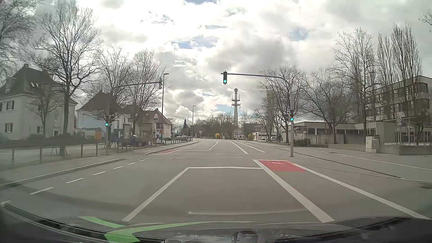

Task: Follow the waypoints while adhering to traffic rules and regulations

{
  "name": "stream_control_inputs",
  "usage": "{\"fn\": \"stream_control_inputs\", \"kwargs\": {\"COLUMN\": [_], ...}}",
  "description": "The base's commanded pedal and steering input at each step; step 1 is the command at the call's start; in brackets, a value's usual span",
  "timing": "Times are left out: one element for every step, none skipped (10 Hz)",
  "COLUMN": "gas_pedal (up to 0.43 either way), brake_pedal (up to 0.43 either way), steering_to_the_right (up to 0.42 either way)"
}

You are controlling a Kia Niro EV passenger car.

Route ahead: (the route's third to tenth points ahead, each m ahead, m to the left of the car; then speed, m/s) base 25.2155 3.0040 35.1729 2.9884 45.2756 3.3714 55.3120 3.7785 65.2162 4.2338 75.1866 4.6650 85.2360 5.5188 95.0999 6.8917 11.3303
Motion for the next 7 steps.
{"fn": "stream_control_inputs", "kwargs": {"gas_pedal": [0.138, 0.138, 0.15, 0.15, 0.15, 0.157, 0.157], "brake_pedal": [0.0, 0.0, 0.0, 0.0, 0.0, 0.0, 0.0], "steering_to_the_right": [0.0, 0.001, 0.0, 0.001, 0.001, 0.0, 0.0]}}
